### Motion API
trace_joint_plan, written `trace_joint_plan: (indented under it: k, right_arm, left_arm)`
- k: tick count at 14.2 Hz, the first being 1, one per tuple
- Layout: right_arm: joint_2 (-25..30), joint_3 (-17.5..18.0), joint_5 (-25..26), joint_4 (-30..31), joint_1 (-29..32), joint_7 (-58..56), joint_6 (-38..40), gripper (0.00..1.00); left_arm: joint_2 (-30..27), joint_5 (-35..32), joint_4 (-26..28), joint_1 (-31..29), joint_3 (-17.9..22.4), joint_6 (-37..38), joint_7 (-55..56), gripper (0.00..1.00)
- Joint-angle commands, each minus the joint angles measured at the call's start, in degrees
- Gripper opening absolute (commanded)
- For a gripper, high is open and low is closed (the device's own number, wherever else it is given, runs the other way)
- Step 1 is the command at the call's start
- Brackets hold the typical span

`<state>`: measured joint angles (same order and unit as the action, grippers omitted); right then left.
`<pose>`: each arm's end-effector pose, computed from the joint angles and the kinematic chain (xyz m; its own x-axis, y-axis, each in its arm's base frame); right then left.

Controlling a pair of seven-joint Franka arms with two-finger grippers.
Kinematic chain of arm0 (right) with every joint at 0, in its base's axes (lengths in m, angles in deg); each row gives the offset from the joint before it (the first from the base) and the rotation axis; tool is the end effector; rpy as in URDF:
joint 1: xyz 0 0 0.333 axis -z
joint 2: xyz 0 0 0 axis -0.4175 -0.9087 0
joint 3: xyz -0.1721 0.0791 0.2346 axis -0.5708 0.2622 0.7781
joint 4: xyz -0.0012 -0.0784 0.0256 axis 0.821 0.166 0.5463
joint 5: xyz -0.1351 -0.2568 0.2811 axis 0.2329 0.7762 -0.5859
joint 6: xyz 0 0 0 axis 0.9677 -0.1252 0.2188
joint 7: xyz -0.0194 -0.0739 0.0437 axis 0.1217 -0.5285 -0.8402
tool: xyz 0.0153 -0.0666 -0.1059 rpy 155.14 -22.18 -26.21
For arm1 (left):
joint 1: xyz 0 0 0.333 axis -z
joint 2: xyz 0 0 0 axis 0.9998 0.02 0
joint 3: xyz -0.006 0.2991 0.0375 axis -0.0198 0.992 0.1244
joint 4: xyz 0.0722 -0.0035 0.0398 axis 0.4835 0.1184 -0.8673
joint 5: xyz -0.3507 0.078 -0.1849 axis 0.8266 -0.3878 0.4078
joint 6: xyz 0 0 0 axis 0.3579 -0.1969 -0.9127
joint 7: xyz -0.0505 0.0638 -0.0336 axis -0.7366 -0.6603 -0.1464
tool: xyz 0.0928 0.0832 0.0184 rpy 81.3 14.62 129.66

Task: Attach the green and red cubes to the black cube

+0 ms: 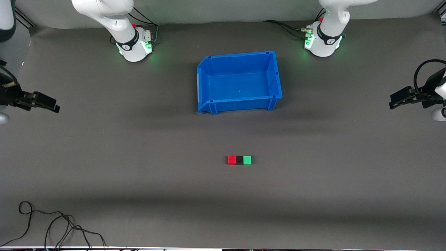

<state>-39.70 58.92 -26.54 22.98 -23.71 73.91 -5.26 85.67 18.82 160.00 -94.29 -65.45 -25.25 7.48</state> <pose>0.5662 -0.0247 0.5790 0.9925 -0.1167 -0.0378 -0.1165 -0.9932 0.0062 0.5794 0.0123 0.5600 0.9991 0.0085 -0.0425 0.0080 -0.9999 -0.0114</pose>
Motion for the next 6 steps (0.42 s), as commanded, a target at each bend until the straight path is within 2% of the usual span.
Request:
trace_joint_plan:
  k: [1,6]
  right_arm:
    - [2.46,1.15,0.35,3.46,0.53,-0.72,-1.87,1.0]
    - [2.11,1.68,0.52,2.93,0.53,-0.98,-1.87,1.0]
  left_arm:
    - [1.23,0.37,-2.36,-0.19,-0.15,0.1,-0.03,1.0]
    - [1.93,0.37,-2.8,-0.28,-0.15,0.46,-0.2,1.0]
